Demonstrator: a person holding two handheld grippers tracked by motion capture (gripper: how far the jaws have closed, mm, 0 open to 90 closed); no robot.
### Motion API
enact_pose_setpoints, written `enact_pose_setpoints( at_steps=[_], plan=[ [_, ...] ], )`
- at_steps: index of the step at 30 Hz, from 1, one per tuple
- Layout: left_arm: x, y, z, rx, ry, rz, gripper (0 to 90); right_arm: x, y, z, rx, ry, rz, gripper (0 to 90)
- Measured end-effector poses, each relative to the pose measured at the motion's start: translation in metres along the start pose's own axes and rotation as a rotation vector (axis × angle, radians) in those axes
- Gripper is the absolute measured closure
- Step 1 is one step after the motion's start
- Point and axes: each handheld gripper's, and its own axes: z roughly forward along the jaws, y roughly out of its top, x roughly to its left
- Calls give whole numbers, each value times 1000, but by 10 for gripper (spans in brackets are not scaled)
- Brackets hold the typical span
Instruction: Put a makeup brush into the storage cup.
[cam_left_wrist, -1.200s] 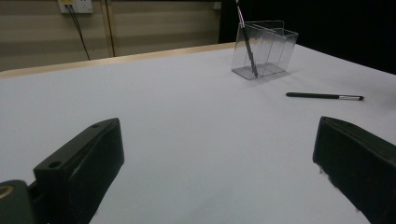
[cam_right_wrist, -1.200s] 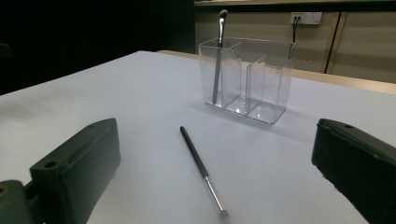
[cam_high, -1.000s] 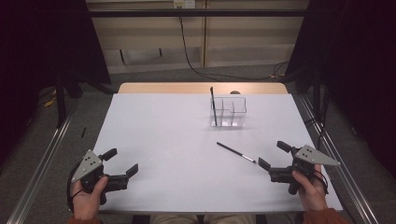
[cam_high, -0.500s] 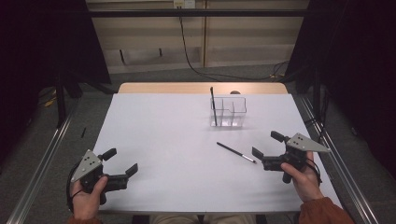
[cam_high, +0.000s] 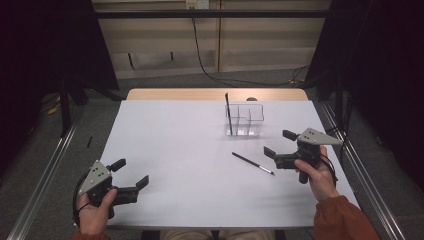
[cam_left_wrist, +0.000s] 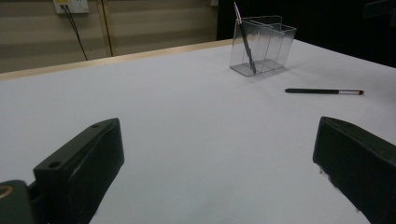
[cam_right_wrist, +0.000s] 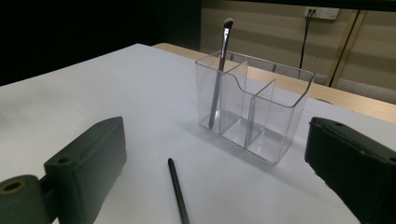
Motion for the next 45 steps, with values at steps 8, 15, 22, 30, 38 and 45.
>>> enact_pose_setpoints(
  at_steps=[8,15,22,30,38,45],
  plan=[
    [1,-1,2,-1,-4,-3,20,-4,14,12,94,45,-31,34],
    [-1,0,1,2,-3,3,20,-8,13,21,169,65,-54,24],
    [-1,-1,1,8,-11,2,20,-13,10,24,257,77,-78,42],
    [-1,0,3,8,-17,8,20,-14,14,31,392,135,-79,137],
    [-2,0,3,15,-24,13,21,-17,15,41,600,187,-53,137],
    [-2,0,3,15,-22,13,20,-16,17,51,726,215,-78,137]
  ],
)
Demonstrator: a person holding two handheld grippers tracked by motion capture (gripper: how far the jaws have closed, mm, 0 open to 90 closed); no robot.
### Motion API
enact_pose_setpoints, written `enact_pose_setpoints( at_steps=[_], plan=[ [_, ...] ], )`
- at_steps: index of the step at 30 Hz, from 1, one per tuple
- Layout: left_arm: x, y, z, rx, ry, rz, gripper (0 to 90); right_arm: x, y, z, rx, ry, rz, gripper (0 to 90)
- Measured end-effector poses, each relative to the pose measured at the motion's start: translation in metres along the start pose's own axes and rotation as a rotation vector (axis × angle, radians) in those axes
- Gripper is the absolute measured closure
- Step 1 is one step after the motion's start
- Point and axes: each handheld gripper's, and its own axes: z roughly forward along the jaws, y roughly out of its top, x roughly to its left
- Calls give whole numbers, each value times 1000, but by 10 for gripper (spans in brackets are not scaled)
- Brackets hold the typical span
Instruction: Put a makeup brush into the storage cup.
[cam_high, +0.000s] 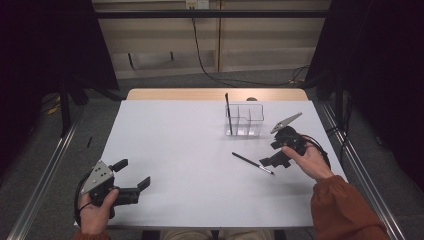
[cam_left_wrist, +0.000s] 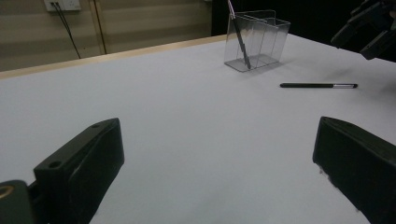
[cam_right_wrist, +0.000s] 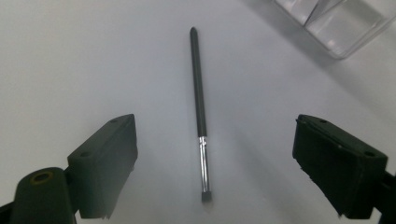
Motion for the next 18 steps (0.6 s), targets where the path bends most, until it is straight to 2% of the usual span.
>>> enact_pose_setpoints(
  at_steps=[4,6,9,13,14,18],
  plan=[
    [0,0,1,2,1,1,21,2,3,5,47,39,-44,125],
    [0,0,1,2,1,3,20,2,5,8,72,48,-50,100],
    [0,0,0,2,1,1,21,4,8,11,124,51,-58,124],
    [0,0,0,3,2,-1,20,4,12,15,175,68,-83,273],
    [0,0,0,3,2,-1,21,4,12,17,192,76,-81,283],
    [0,0,1,4,1,-1,20,5,13,25,244,69,-101,410]
  ],
)
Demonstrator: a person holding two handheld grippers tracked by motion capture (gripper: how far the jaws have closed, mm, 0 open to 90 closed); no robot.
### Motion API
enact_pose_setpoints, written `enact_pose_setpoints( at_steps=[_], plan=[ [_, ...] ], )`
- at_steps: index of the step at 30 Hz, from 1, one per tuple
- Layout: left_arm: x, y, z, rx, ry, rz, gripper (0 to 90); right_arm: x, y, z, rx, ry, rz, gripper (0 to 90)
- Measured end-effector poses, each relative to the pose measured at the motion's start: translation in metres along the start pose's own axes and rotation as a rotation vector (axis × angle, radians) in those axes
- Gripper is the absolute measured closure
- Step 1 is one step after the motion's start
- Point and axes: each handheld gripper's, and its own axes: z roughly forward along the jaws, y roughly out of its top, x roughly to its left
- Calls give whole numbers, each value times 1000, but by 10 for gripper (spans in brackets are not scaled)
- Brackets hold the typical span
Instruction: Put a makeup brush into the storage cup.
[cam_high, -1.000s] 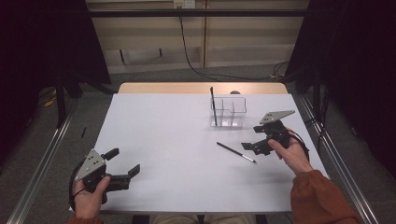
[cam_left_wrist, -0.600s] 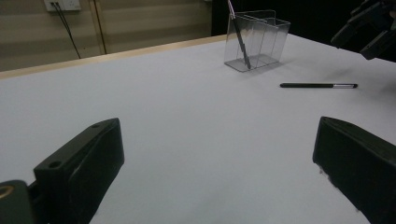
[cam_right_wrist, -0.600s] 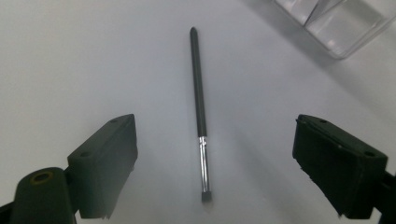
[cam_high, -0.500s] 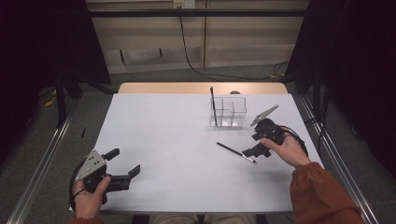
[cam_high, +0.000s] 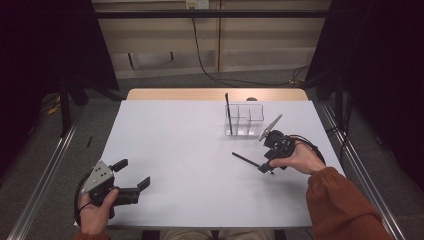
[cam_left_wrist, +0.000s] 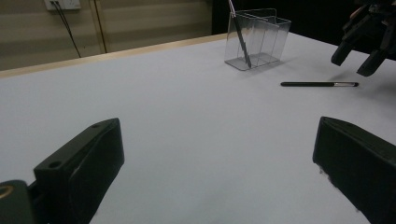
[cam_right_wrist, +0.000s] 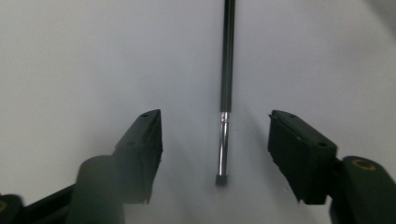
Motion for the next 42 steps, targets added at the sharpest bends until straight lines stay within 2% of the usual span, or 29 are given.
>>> enact_pose_setpoints(
  at_steps=[8,17,21,26,27,31,38,42],
  plan=[
    [0,0,1,1,-4,5,21,-5,4,12,70,-6,3,532],
    [0,0,1,1,-5,4,21,-6,4,19,97,-15,-18,638],
    [0,0,1,6,-6,6,21,-4,6,24,126,-31,-41,666],
    [1,0,2,10,-6,9,20,-4,7,25,138,-57,-53,741],
    [0,0,2,10,-7,10,20,-4,9,25,144,-59,-44,747],
    [-1,0,1,8,-19,16,20,-1,14,27,185,-82,-62,769],
    [-1,0,1,11,-17,17,20,-2,19,28,212,-93,-35,841],
    [-1,0,1,14,-16,17,20,-3,15,27,188,-96,-20,848]
  ],
)
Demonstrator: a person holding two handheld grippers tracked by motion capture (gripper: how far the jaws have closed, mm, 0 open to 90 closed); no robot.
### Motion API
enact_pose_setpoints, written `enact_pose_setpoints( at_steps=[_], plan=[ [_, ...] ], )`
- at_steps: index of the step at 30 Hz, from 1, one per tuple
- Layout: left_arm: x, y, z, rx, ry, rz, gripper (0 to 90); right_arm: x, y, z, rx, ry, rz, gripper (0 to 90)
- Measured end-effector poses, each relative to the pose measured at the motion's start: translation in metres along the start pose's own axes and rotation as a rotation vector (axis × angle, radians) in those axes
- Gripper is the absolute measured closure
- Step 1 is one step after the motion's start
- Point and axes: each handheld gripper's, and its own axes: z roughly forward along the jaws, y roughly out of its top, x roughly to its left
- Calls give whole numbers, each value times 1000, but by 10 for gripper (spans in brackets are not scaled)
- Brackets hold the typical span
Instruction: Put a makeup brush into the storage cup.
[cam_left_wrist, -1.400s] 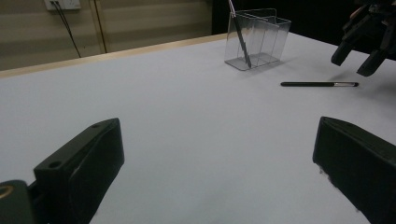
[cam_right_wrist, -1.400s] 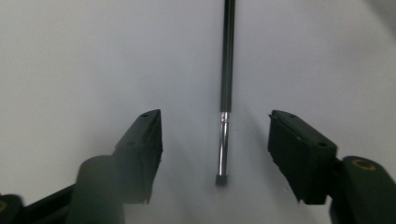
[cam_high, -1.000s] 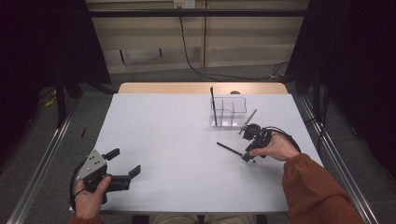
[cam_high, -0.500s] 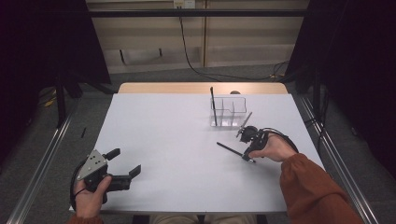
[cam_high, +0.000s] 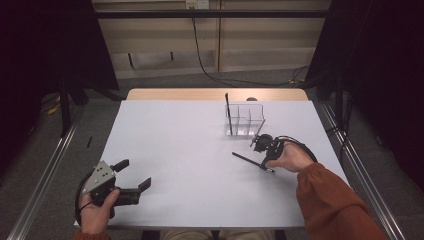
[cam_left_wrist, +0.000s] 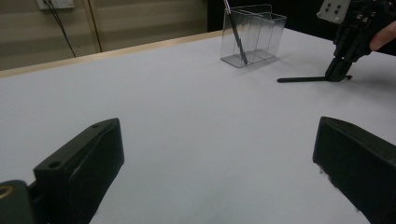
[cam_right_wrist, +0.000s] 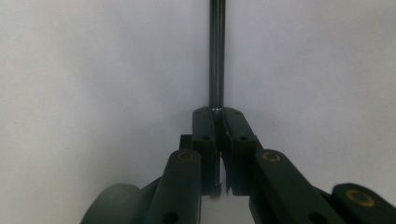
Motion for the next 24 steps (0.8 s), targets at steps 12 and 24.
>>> enact_pose_setpoints(
  at_steps=[12,24],
  plan=[
    [1,0,0,-3,-2,-5,20,-1,-7,-2,-55,2,17,850],
    [1,0,-1,0,4,-4,20,-3,-23,-18,-237,51,80,850]
  ],
)
